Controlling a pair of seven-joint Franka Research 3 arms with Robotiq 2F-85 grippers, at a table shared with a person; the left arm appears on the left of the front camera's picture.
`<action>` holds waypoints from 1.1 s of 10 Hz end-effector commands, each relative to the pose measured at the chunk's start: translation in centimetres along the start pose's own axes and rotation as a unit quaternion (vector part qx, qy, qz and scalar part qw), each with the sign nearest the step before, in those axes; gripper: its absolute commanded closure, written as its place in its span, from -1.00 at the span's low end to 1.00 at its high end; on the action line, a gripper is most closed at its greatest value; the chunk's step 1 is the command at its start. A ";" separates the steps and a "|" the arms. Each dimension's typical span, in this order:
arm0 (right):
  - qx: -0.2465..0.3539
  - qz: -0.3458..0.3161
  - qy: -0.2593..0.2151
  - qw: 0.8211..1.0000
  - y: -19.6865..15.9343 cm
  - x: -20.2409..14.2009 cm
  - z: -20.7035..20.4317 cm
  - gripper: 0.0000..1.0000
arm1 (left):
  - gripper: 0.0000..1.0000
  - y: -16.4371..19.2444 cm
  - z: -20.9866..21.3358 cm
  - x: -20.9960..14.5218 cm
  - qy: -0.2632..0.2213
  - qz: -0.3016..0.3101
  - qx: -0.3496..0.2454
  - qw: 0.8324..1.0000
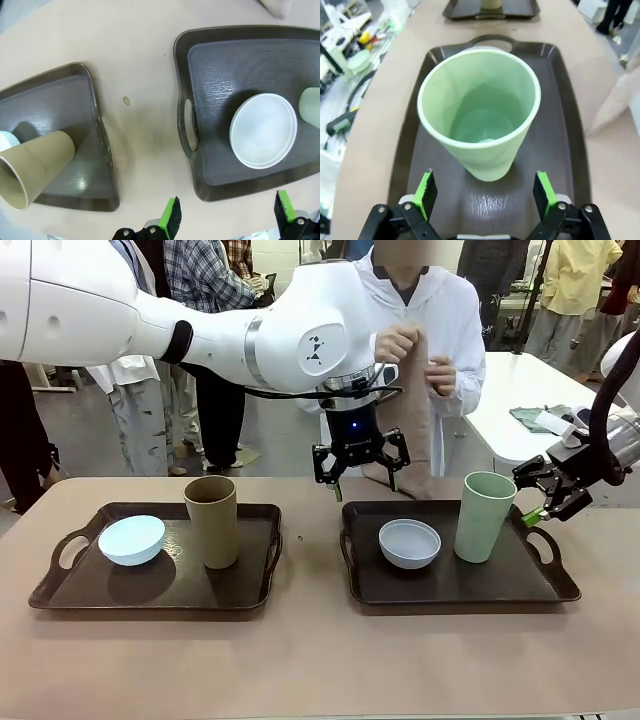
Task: Set up a tray with a mat and arrange the tableware.
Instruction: Pick up the Picnic Bowl and Reusable plastic cup from the Handle tray in front of the human's position and hold them in the air.
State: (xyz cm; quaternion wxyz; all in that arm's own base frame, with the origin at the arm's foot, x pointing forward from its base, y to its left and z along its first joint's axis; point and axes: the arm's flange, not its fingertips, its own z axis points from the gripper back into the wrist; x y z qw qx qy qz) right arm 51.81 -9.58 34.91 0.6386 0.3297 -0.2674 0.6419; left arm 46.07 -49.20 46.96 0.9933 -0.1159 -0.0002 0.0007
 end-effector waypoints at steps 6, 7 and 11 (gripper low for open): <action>-0.033 -0.035 -0.023 0.999 3.0 0.7 -2.9 -1.00 | -1.00 -0.7 -0.8 0.3 -0.013 0.034 0.016 0.999; -0.035 -0.031 -0.024 0.999 3.4 1.0 -3.4 -1.00 | -1.00 -1.0 -1.1 0.4 -0.009 0.037 0.019 0.999; -0.055 -0.050 -0.055 0.996 3.2 0.7 -4.6 -1.00 | -1.00 -2.3 -2.9 0.7 0.011 0.042 0.053 0.998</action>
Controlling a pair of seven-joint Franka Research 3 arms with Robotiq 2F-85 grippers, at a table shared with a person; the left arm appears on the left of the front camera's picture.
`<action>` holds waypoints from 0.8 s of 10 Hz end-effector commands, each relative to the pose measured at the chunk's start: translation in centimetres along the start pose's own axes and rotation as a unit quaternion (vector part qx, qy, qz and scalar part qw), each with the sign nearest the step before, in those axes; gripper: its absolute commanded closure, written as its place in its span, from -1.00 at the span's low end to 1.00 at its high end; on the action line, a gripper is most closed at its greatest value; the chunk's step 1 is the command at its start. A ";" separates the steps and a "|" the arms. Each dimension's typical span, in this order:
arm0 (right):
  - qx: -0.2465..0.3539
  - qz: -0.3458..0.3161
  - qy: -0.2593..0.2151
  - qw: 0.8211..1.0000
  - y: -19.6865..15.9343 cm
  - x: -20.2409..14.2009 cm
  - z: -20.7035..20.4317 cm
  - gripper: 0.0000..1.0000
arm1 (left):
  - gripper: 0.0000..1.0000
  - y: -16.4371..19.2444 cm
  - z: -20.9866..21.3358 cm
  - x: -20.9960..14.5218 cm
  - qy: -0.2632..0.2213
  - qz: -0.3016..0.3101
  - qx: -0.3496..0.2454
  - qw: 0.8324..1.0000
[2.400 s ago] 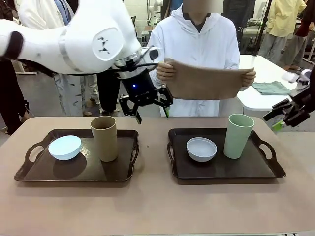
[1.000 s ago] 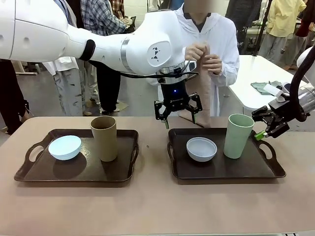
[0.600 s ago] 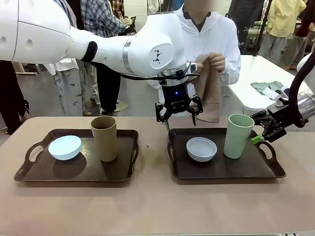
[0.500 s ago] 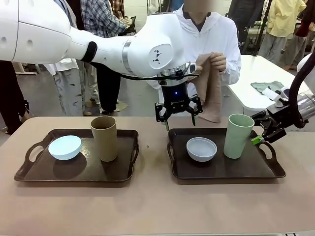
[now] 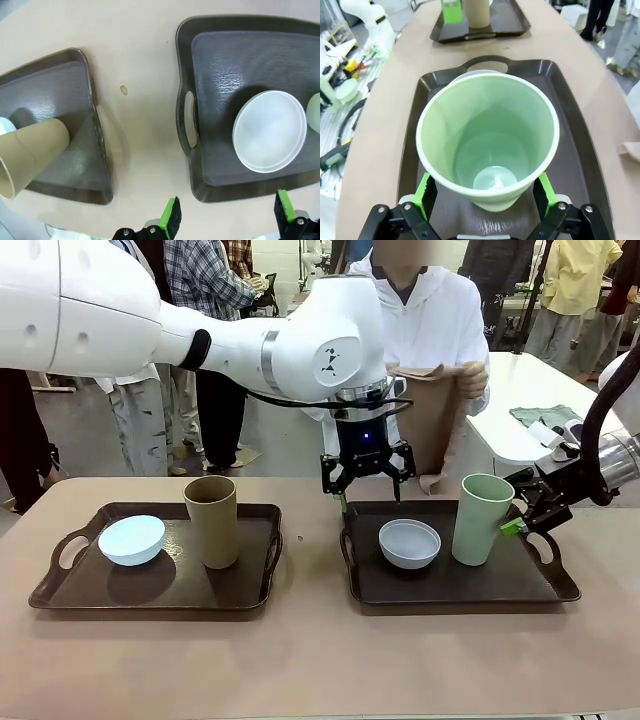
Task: Set up a tray with a mat and arrange the tableware.
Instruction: Pick up the Picnic Bowl and Reusable plastic cup from the Handle tray in front of the human's position and hold them in the air.
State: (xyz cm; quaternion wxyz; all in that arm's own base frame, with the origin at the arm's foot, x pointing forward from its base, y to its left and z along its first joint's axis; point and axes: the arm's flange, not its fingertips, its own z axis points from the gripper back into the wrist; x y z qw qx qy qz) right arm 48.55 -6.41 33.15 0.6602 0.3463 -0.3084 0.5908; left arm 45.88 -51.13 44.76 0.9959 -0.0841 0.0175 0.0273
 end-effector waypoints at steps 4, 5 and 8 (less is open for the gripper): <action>-0.023 -0.027 -0.014 0.999 0.1 -0.2 -0.6 -1.00 | -1.00 -1.1 -3.1 1.2 -0.010 0.002 0.011 1.000; -0.024 -0.027 -0.003 0.999 0.2 -0.1 -0.5 -1.00 | -1.00 -0.3 -2.9 0.7 0.008 -0.001 0.022 1.000; -0.014 -0.011 -0.009 1.000 0.0 -0.2 -0.1 -1.00 | -1.00 -0.3 -2.9 0.7 0.008 -0.001 0.022 1.000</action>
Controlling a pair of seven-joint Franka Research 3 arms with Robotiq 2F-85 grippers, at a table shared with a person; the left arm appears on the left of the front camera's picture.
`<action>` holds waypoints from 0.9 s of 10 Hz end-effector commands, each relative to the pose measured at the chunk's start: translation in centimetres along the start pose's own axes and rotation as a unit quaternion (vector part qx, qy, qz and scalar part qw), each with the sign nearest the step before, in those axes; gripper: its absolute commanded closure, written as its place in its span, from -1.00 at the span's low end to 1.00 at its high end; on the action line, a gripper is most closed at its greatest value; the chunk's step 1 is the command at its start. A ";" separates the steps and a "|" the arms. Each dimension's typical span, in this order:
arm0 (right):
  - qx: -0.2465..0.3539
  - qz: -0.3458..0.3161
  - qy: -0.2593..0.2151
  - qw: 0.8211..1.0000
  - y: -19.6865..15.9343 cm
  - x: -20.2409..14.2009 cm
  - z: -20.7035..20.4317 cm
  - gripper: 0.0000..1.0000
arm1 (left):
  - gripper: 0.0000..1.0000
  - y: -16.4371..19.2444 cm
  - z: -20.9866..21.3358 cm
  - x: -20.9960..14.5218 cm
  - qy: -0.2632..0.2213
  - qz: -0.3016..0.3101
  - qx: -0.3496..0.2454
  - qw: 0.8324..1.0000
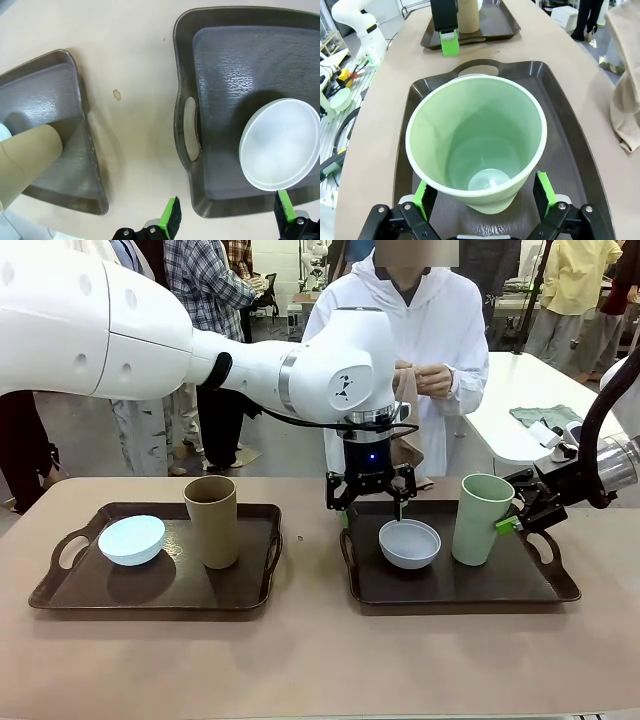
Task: Set up a tray with a mat and arrange the tableware.
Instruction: Pick up the Picnic Bowl and Reusable plastic cup from the Handle tray in front of the human's position and hold them in the air.
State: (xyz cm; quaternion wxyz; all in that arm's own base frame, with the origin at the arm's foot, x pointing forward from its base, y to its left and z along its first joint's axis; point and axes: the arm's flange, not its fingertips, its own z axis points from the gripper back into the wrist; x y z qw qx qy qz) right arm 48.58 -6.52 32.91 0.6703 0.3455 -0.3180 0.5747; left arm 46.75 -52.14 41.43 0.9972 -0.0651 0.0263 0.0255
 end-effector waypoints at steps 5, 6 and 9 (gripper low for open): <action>0.041 0.035 0.001 0.999 -1.7 -1.1 -1.9 -1.00 | -1.00 -2.4 -2.0 0.3 -0.015 -0.034 -0.009 0.999; 0.042 0.034 -0.001 0.999 -1.9 -1.4 -2.0 -1.00 | -1.00 -3.1 -2.6 0.7 -0.024 -0.029 -0.010 0.999; 0.043 0.033 -0.008 0.998 -2.3 -1.5 -2.9 -1.00 | -1.00 -3.8 -4.2 1.2 -0.016 -0.028 -0.005 0.999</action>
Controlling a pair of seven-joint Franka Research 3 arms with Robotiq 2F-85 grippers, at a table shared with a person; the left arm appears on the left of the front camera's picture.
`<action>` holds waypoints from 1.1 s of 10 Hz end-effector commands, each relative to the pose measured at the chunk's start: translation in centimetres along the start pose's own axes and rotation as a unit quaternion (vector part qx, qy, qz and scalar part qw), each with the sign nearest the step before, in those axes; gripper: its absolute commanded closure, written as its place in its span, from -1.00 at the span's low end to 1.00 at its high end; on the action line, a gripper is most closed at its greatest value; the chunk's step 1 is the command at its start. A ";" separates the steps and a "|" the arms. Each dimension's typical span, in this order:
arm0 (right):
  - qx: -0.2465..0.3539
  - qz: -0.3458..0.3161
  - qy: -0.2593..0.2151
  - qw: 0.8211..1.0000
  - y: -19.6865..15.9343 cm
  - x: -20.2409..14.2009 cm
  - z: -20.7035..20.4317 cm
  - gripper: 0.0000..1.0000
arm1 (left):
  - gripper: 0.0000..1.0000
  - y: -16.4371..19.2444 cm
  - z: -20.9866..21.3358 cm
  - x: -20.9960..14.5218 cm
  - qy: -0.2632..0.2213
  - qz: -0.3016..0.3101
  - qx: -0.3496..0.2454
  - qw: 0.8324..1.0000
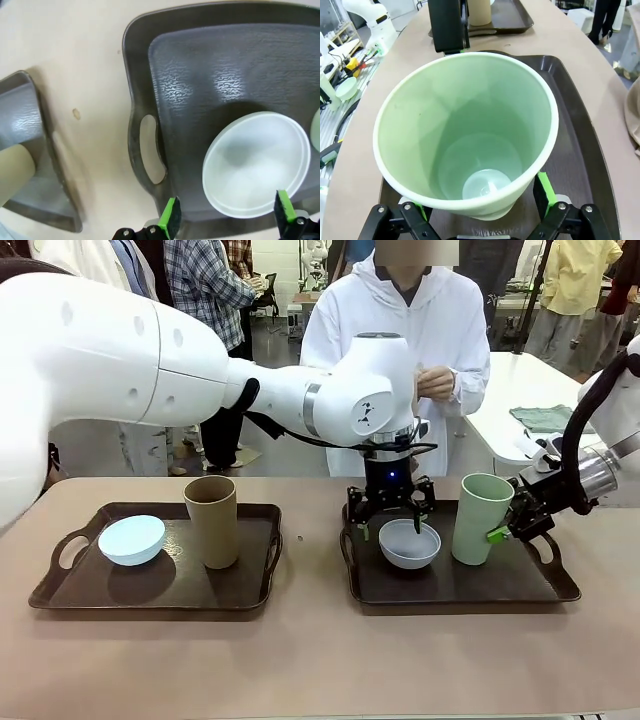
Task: Set up a tray with a mat and arrange the tableware.
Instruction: Pick up the Picnic Bowl and Reusable plastic cup from the Handle tray in front of the human's position and hold them in the air.
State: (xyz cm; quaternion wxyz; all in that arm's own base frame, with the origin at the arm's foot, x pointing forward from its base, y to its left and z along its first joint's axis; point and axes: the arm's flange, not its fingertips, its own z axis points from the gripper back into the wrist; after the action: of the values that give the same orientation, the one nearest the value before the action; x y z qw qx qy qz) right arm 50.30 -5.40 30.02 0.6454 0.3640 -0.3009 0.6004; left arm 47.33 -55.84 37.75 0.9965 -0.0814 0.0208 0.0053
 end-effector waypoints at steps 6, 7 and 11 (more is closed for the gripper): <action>0.040 0.008 -0.035 0.999 -0.5 -0.6 -2.7 -1.00 | -1.00 -0.4 -2.6 1.3 -0.019 -0.015 0.035 0.999; 0.045 0.011 -0.040 0.998 -0.6 -0.6 -2.7 -1.00 | -0.72 -0.4 -2.8 1.3 -0.033 -0.034 0.025 0.999; 0.050 0.028 -0.040 0.998 -0.7 -0.7 -2.8 0.24 | 1.00 -0.4 -2.4 1.2 -0.041 -0.048 0.036 0.997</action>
State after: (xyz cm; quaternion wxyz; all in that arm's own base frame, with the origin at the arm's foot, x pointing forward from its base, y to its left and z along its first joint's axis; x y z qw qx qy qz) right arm 50.32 -3.48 28.07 0.6067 0.4111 -0.2962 0.6126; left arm 48.07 -56.22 34.99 0.9982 -0.0500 -0.0081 -0.0315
